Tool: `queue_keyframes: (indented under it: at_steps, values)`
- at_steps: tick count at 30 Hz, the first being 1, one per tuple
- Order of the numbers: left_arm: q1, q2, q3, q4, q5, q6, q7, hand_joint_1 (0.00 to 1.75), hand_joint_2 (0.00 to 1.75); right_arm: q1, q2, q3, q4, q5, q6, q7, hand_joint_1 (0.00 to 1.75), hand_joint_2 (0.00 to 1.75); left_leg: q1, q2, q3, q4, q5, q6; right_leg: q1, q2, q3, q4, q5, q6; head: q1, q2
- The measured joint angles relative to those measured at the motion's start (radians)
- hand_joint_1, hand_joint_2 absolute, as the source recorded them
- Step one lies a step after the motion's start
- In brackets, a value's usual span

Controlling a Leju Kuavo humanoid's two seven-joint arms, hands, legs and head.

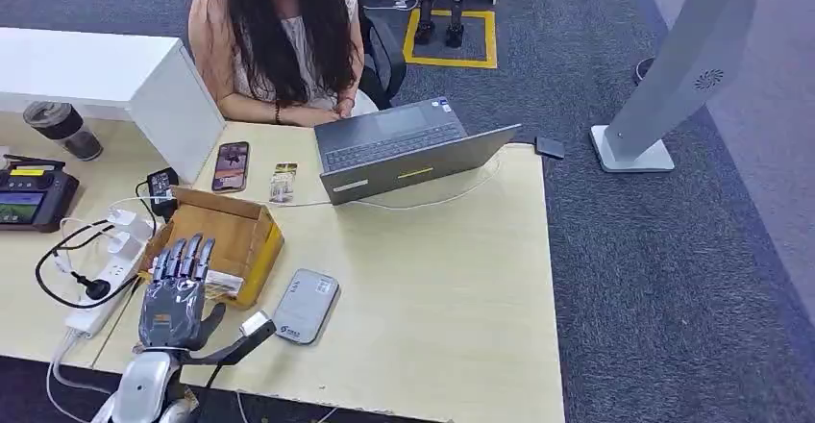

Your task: Pass the card to the sensor for recognition and then transmit it.

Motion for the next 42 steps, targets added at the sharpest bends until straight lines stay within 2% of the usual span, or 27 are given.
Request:
queue_keyframes:
  at_steps: [8, 42]
  values:
    - [-0.011, -0.005, 0.0, -0.014, -0.003, -0.047, 0.021, 0.0, 1.75, 0.0, 0.002, -0.002, 0.0, 0.014, 0.0, 0.014, 0.0, 0.0, 0.0, 0.0, 0.0, 0.0, 0.0, 0.0, 0.0, 0.0, 0.0, 0.0, 0.0, 0.0, 0.0, 0.0]
    - [-0.014, -0.005, 0.0, -0.047, -0.005, -0.064, 0.038, 0.0, 1.75, 0.001, 0.002, -0.003, -0.002, 0.023, 0.0, 0.023, 0.0, 0.0, 0.0, 0.0, 0.0, 0.0, 0.0, 0.0, 0.0, 0.0, 0.0, 0.0, 0.0, 0.0, 0.0, 0.0]
